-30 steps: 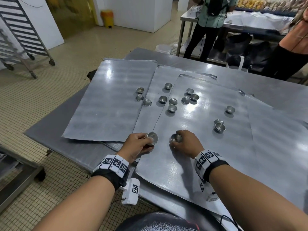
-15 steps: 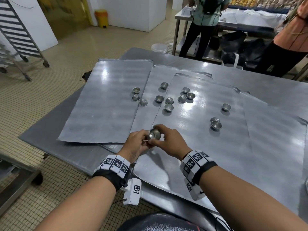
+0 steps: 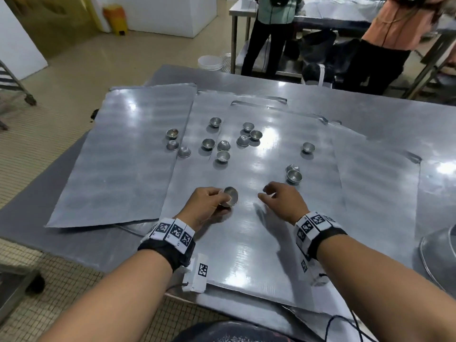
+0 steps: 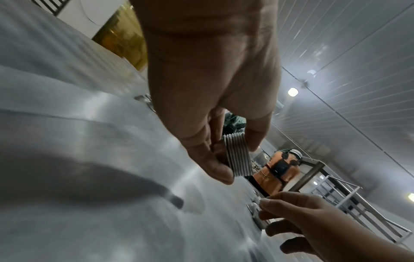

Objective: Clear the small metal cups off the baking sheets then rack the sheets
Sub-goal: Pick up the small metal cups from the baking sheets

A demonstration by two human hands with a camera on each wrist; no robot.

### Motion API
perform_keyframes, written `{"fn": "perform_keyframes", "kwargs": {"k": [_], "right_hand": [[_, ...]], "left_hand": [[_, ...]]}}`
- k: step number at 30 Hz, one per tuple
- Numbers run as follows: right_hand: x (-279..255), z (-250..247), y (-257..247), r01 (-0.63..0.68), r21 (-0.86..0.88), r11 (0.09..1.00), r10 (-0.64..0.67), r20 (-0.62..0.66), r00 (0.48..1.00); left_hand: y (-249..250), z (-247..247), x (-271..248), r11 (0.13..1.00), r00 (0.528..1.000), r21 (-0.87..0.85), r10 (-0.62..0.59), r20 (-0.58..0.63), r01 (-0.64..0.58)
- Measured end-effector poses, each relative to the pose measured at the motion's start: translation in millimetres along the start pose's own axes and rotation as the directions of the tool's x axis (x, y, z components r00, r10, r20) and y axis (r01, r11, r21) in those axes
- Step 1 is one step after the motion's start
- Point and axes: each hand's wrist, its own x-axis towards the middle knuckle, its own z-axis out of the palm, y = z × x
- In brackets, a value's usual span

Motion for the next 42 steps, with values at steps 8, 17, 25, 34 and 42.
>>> {"fn": "perform_keyframes", "kwargs": {"k": [8, 17, 25, 34, 42], "right_hand": [[39, -52, 50, -0.189, -0.104, 0.976, 0.172, -0.157, 0.972], [64, -52, 63, -0.175, -0.084, 0.981, 0.171, -0.057, 0.984], [59, -46, 55, -0.189, -0.095, 0.977, 0.189, -0.015, 0.982], [33, -36, 45, -0.179, -0.082, 0.98, 0.176, -0.038, 0.984], [8, -28, 37, -0.207, -0.137, 0.969, 0.207, -0.021, 0.978]], "left_hand": [[16, 52, 14, 0.998, 0.996, 0.067, -0.002, 0.092, -0.004], [5, 64, 22, 0.996, 0.997, 0.066, -0.058, 0.043, 0.055], [-3, 67, 21, 0.997, 0.998, -0.026, -0.069, 0.012, 0.069], [-4, 66, 13, 0.997, 0.997, 0.02, -0.071, 0.029, 0.07], [-6, 53, -1, 0.997, 0.997, 0.035, -0.07, 0.028, 0.069]]}}
